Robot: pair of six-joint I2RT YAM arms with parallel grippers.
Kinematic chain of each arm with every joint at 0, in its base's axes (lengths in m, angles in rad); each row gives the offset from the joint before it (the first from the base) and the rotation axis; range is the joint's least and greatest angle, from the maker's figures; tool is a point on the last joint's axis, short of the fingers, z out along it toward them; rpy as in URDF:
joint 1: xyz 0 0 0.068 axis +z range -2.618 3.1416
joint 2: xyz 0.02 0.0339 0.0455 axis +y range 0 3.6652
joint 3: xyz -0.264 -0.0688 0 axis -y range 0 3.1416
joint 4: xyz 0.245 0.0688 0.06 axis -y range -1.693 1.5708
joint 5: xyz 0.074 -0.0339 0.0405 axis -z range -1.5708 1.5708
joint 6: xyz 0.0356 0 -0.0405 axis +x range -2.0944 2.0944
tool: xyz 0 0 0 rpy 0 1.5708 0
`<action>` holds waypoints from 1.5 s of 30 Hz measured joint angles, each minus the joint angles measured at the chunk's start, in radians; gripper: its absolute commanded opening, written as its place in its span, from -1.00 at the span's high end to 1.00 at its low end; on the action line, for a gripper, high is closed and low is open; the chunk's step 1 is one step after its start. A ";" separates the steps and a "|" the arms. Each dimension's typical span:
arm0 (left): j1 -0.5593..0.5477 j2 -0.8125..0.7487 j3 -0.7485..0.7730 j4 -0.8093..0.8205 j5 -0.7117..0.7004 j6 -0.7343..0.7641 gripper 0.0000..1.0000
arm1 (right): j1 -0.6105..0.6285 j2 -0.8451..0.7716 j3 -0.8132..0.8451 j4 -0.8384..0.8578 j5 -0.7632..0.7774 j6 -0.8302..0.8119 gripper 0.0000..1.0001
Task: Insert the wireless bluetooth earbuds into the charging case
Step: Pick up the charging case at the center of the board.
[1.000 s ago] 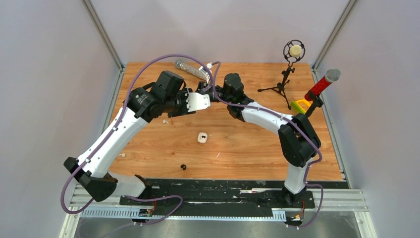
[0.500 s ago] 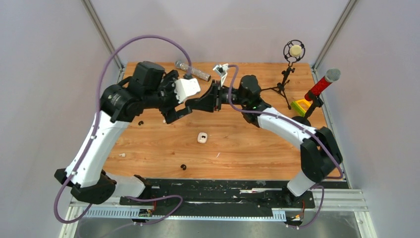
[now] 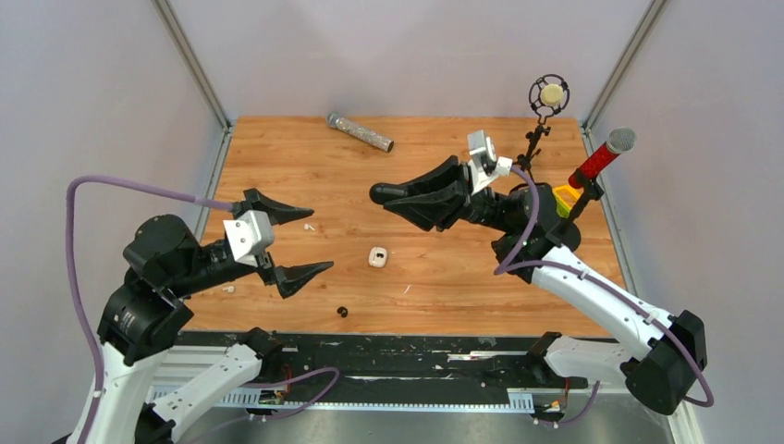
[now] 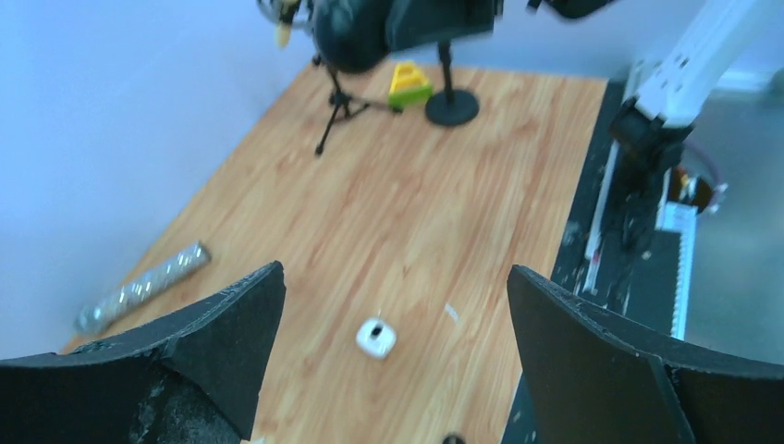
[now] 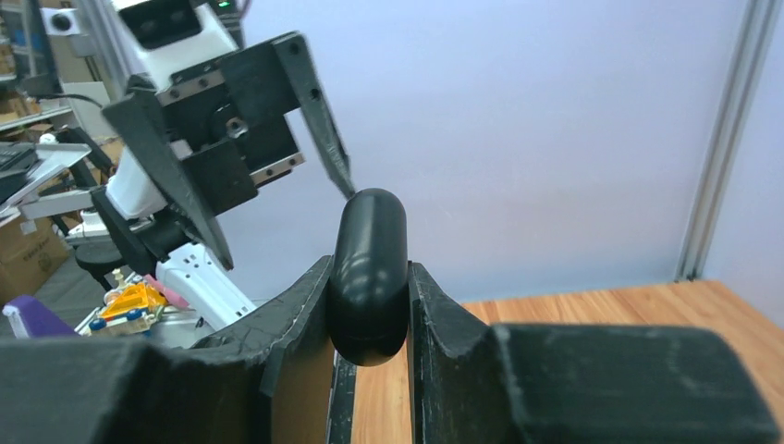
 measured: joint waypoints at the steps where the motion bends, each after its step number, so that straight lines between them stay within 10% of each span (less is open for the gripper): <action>1: 0.000 -0.011 -0.015 0.045 0.027 -0.027 -0.88 | 0.022 -0.012 -0.013 0.013 0.011 -0.021 1.00; 19: 0.000 0.068 -0.107 0.401 0.266 -0.271 -0.22 | 0.134 -0.010 -0.026 0.035 0.005 -0.185 1.00; 37: 0.000 0.066 -0.133 0.460 0.253 -0.328 -0.02 | 0.198 0.032 0.016 0.036 -0.049 -0.241 1.00; 45: 0.002 0.066 -0.133 0.462 0.246 -0.338 0.57 | 0.201 0.059 0.034 0.035 -0.050 -0.249 1.00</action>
